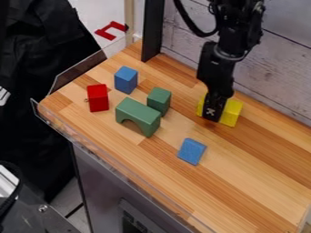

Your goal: Put the yellow block on top of the green arch

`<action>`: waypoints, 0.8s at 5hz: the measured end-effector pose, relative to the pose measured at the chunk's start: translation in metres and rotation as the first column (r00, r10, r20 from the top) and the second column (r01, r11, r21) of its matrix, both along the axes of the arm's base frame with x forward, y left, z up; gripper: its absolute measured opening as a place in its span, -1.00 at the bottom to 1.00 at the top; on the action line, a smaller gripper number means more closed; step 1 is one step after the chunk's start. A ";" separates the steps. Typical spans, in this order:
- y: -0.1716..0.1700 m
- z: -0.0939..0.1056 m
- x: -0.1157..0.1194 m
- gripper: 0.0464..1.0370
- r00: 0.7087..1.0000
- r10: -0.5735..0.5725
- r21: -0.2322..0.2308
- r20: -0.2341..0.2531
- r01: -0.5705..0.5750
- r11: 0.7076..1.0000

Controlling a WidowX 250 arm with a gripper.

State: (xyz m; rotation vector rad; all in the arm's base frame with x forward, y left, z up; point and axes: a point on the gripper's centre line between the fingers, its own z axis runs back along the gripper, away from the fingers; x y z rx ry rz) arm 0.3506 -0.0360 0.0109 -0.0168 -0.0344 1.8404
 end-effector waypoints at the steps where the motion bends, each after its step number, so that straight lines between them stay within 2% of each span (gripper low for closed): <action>1: 0.008 0.009 -0.018 0.08 0.998 -0.028 -0.057 0.062 0.032 0.998; 2: 0.015 0.034 -0.024 0.08 0.986 -0.008 -0.057 0.168 0.018 0.998; 3: 0.015 0.047 -0.028 0.08 0.976 -0.003 -0.070 0.220 0.019 0.997; 4: 0.027 0.057 -0.036 0.08 0.970 0.005 -0.057 0.241 0.009 0.998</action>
